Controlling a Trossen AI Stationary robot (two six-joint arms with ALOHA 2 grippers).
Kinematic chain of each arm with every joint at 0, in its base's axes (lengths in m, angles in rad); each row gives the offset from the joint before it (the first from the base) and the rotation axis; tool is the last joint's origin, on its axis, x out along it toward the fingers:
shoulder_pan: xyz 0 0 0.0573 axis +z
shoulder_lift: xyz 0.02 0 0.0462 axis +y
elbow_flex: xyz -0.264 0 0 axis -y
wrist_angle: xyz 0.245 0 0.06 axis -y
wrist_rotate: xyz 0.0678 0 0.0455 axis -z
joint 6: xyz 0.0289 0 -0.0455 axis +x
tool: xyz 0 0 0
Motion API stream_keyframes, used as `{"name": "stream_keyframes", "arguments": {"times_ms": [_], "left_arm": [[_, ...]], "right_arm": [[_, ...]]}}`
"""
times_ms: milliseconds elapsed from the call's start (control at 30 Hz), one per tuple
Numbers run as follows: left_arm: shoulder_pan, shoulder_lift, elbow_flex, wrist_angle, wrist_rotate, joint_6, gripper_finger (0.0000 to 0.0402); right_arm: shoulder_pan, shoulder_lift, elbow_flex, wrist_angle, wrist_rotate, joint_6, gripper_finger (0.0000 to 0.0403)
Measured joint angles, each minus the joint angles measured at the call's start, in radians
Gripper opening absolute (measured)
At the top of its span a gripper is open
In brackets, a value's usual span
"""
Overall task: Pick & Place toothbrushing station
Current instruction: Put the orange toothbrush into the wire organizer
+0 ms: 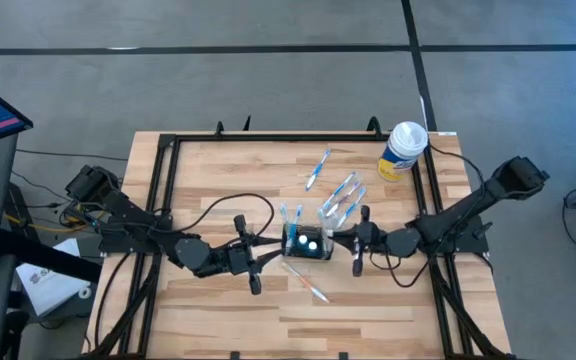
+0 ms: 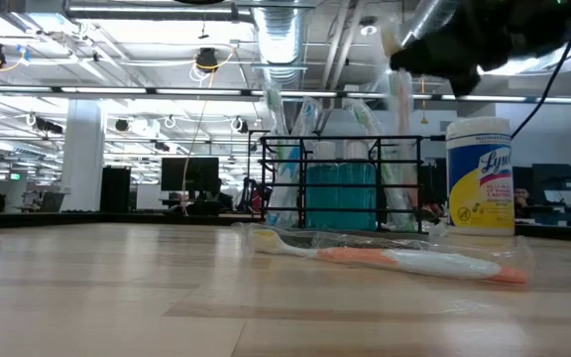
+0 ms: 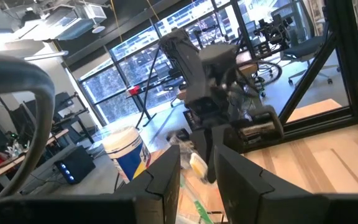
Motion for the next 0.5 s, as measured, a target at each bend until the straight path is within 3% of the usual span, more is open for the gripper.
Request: {"name": "stream_keyframes", "arguments": {"times_ms": [167, 500], "left_arm": [[0.000, 0.000, 0.000, 0.000, 0.000, 0.000, 0.0092], [0.002, 0.000, 0.000, 0.007, 0.000, 0.000, 0.0092]], "right_arm": [[0.008, -0.001, -0.135, 0.281, -0.001, 0.000, 0.0000], [0.005, 0.045, -0.179, 0.364, -0.005, 0.011, 0.0001]]}}
